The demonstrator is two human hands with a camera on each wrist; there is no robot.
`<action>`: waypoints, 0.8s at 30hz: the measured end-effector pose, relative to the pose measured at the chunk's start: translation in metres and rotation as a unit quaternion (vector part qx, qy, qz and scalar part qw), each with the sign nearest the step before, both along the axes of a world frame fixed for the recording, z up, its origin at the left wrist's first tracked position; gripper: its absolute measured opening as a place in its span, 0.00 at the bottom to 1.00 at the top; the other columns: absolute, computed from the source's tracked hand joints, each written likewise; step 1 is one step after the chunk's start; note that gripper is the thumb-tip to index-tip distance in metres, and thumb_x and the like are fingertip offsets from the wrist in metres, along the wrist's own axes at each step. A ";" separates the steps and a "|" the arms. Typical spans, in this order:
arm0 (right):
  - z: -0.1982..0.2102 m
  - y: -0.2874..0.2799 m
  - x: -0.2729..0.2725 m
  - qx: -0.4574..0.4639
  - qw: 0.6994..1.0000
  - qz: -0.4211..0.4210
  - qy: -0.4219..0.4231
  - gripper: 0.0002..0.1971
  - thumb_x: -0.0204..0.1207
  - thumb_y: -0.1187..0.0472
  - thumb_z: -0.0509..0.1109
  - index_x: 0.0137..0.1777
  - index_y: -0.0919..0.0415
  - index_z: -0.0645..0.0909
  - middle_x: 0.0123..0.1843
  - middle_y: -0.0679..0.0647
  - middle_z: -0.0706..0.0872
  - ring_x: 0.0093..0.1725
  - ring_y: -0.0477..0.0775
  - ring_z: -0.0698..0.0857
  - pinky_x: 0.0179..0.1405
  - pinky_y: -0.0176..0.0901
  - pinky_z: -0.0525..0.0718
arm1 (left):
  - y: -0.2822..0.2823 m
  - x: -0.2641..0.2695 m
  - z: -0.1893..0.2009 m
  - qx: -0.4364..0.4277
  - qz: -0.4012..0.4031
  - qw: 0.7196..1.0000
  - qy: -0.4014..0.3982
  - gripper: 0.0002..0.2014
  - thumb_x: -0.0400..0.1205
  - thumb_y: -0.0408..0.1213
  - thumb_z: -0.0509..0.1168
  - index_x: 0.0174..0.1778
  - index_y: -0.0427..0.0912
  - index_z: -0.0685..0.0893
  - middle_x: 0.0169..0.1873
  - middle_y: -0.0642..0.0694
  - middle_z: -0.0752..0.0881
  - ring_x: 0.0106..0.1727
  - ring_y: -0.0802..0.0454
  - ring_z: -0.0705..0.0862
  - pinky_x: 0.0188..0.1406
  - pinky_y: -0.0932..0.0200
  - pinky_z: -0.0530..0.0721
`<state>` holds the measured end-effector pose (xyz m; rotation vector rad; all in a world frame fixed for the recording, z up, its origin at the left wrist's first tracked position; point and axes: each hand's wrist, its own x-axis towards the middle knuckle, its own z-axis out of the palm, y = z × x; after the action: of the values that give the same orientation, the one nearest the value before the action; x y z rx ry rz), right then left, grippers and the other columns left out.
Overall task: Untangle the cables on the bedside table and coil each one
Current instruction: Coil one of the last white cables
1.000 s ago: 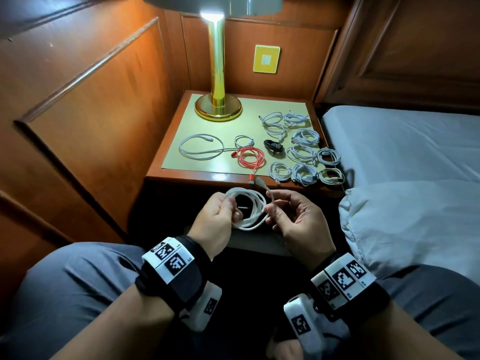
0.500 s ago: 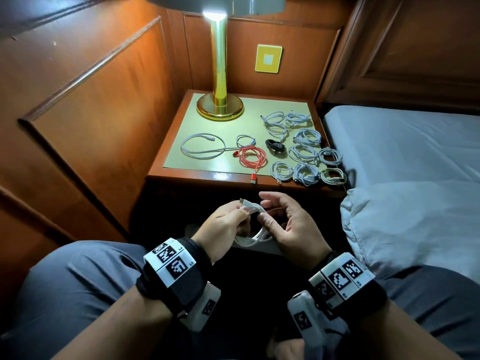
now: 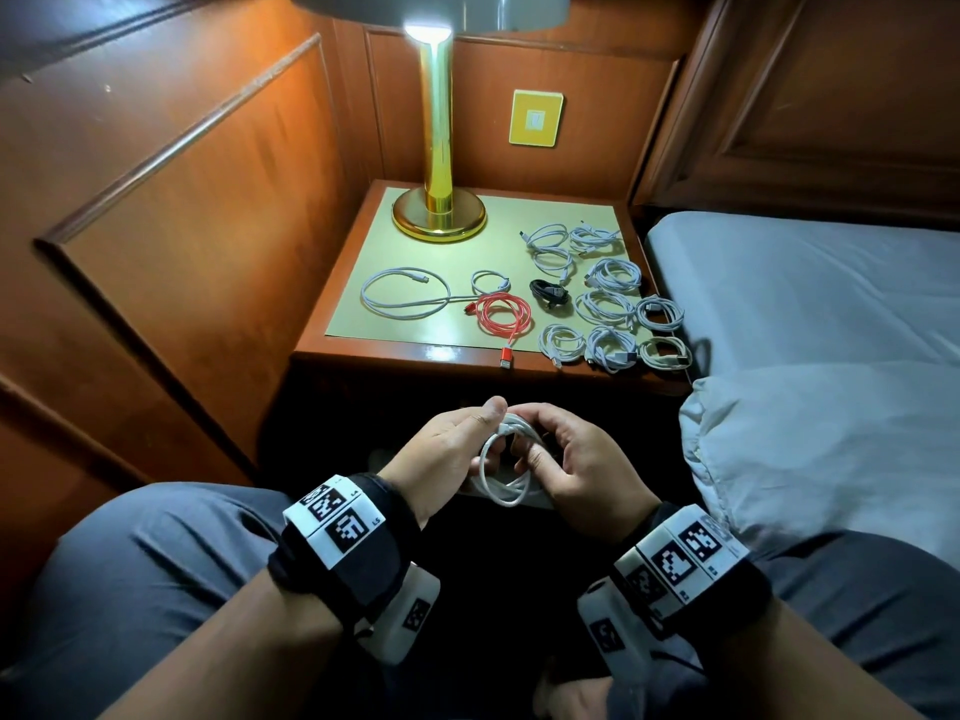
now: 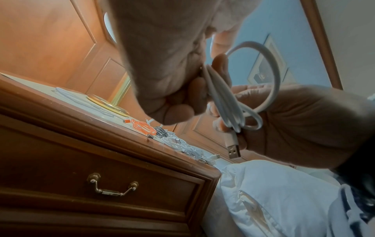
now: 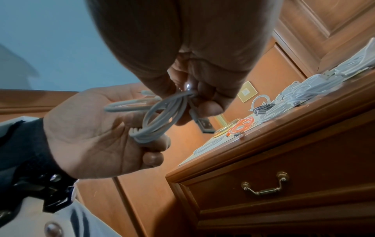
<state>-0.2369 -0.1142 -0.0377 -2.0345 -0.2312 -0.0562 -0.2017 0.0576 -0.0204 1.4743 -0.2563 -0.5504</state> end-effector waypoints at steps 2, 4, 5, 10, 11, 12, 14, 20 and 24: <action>0.001 -0.001 0.000 -0.002 1.000 0.000 -0.004 0.19 0.78 0.72 0.66 0.62 0.51 0.84 0.55 0.45 0.90 0.55 0.43 0.89 0.60 0.40 0.85 | 0.000 0.003 -0.005 0.006 0.014 1.000 -0.017 0.17 0.90 0.39 0.59 0.48 0.28 0.86 0.36 0.44 0.87 0.37 0.56 0.86 0.42 0.63 0.83; 0.001 -0.001 0.001 0.004 1.000 -0.002 -0.006 0.17 0.79 0.75 0.66 0.61 0.56 0.85 0.53 0.46 0.90 0.52 0.41 0.89 0.56 0.35 0.85 | 0.000 0.004 -0.007 0.017 0.025 0.999 -0.039 0.18 0.83 0.46 0.67 0.45 0.31 0.85 0.37 0.41 0.83 0.39 0.51 0.82 0.44 0.58 0.80; 0.002 -0.001 0.001 0.011 1.000 -0.004 -0.004 0.17 0.79 0.75 0.66 0.62 0.58 0.85 0.52 0.46 0.90 0.49 0.40 0.89 0.54 0.33 0.84 | 0.001 0.005 -0.007 0.026 0.026 0.998 -0.052 0.18 0.78 0.50 0.67 0.42 0.34 0.85 0.37 0.41 0.82 0.41 0.49 0.80 0.45 0.55 0.78; 0.003 -0.005 0.004 0.060 0.998 -0.016 0.030 0.10 0.85 0.68 0.67 0.61 0.60 0.86 0.40 0.43 0.89 0.39 0.41 0.88 0.42 0.34 0.83 | 0.002 0.001 -0.007 0.012 0.018 0.997 -0.068 0.20 0.81 0.45 0.61 0.46 0.26 0.81 0.40 0.38 0.80 0.44 0.45 0.76 0.47 0.50 0.75; 0.004 -0.005 0.004 0.068 0.997 -0.018 0.042 0.09 0.85 0.65 0.66 0.60 0.60 0.86 0.37 0.44 0.88 0.37 0.43 0.87 0.40 0.35 0.83 | 0.002 0.001 -0.008 0.010 0.017 0.997 -0.071 0.23 0.81 0.45 0.60 0.48 0.21 0.80 0.40 0.37 0.80 0.44 0.44 0.76 0.47 0.50 0.75; 0.004 -0.006 0.005 0.074 0.996 -0.021 0.053 0.08 0.86 0.63 0.66 0.59 0.59 0.86 0.35 0.45 0.87 0.36 0.45 0.87 0.40 0.35 0.83 | 0.002 0.000 -0.008 0.007 0.018 0.997 -0.074 0.26 0.81 0.45 0.60 0.50 0.18 0.79 0.40 0.37 0.80 0.44 0.44 0.76 0.46 0.50 0.75; 0.004 -0.005 0.006 0.079 0.994 -0.025 0.066 0.08 0.86 0.59 0.65 0.57 0.58 0.85 0.34 0.47 0.86 0.35 0.46 0.85 0.40 0.37 0.82 | 0.002 0.000 -0.009 -0.004 0.023 0.997 -0.072 0.27 0.81 0.45 0.60 0.53 0.16 0.78 0.40 0.37 0.80 0.43 0.45 0.76 0.44 0.55 0.76; 0.002 -0.005 0.005 0.061 0.996 -0.037 0.047 0.07 0.86 0.56 0.64 0.54 0.57 0.82 0.37 0.46 0.87 0.36 0.41 0.85 0.40 0.37 0.81 | 0.000 0.002 -0.012 -0.011 0.005 0.999 -0.047 0.14 0.85 0.42 0.62 0.44 0.33 0.83 0.37 0.43 0.83 0.38 0.50 0.80 0.41 0.59 0.78; 0.007 -0.006 0.004 0.030 0.998 -0.041 0.037 0.05 0.87 0.59 0.64 0.52 0.57 0.81 0.34 0.44 0.85 0.33 0.37 0.82 0.36 0.31 0.79 | 0.001 0.004 -0.013 0.001 -0.006 0.999 -0.034 0.11 0.85 0.41 0.63 0.44 0.37 0.83 0.33 0.51 0.86 0.36 0.55 0.83 0.41 0.55 0.78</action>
<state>-0.2332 -0.1205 -0.0312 -1.9821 -0.0994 -0.0388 -0.1981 0.0588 -0.0337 1.4950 -0.3185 -0.5105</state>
